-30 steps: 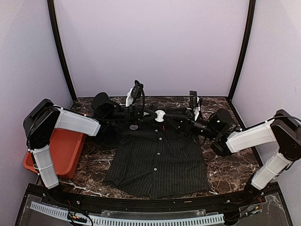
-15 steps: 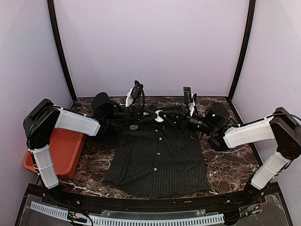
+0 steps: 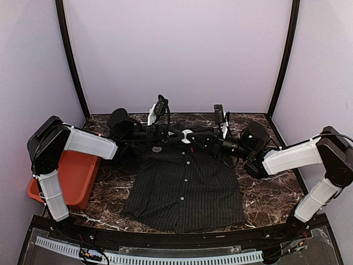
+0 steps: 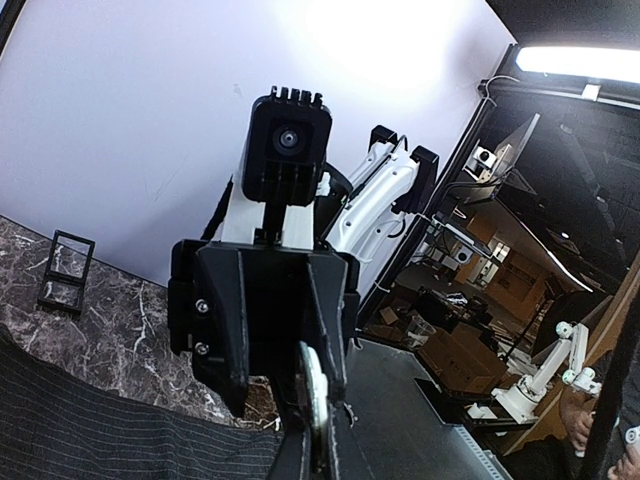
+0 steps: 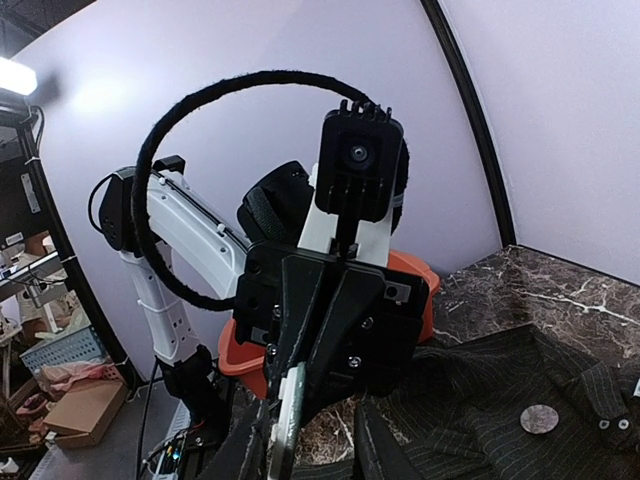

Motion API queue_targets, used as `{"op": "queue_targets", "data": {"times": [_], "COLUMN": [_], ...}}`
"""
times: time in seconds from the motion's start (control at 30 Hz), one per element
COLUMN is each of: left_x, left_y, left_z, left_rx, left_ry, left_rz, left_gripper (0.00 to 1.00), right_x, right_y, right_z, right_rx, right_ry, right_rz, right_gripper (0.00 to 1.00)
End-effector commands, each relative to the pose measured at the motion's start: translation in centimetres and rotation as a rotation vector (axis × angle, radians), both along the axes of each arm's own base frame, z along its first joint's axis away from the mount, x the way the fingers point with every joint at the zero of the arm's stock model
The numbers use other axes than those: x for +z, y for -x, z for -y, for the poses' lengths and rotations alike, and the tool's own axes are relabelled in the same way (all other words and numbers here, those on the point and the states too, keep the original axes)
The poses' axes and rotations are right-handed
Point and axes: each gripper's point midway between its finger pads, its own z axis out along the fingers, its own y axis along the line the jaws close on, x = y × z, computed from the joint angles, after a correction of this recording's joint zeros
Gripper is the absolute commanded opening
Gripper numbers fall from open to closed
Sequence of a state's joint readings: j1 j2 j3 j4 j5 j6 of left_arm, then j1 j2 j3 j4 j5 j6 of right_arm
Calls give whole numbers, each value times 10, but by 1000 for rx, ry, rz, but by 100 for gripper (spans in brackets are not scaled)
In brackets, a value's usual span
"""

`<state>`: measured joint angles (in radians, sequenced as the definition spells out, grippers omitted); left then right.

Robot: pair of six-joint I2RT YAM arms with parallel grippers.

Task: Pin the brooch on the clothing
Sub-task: Pass from the left arm to the right

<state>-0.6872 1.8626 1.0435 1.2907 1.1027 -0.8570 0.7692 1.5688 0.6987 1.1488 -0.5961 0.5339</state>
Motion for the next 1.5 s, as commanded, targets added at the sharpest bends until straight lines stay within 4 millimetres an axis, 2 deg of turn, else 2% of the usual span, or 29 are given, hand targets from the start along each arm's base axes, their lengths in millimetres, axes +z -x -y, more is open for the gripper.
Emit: {"op": "queue_targets", "data": {"times": [0.0, 0.07, 0.23, 0.37, 0.53, 0.7, 0.8, 0.93, 1.0, 1.17, 1.47], "left_x": [12, 12, 12, 12, 12, 11, 11, 12, 11, 12, 11], "left_y": [6, 6, 6, 5, 5, 5, 5, 5, 5, 6, 5], "left_z": [-6, -6, -6, -7, -7, -7, -8, -8, -8, -7, -8], "left_rx": [-4, -6, 0, 3, 0, -3, -1, -2, -2, -5, -3], "left_ry": [28, 29, 29, 29, 29, 26, 26, 28, 27, 27, 26], "left_rz": [49, 50, 51, 52, 55, 54, 53, 55, 55, 56, 54], "left_gripper": [1, 1, 1, 1, 1, 1, 1, 1, 1, 1, 1], "right_x": [-5, -6, -9, -9, -5, 1, 2, 0, -2, 3, 1], "right_y": [6, 7, 7, 8, 6, 3, 1, 3, 4, 4, 0], "right_z": [0, -2, -5, -3, 5, 7, 6, 4, 5, 13, 10], "right_rx": [22, 32, 55, 52, 16, -2, -2, 15, 19, 10, 15], "right_ry": [18, 24, 43, 43, 31, 23, 28, 36, 35, 2, 18], "right_rz": [-16, -23, -55, -68, -69, -57, -51, -53, -56, -64, -74], "right_gripper": [26, 19, 18, 31, 33, 41, 40, 29, 27, 33, 31]}}
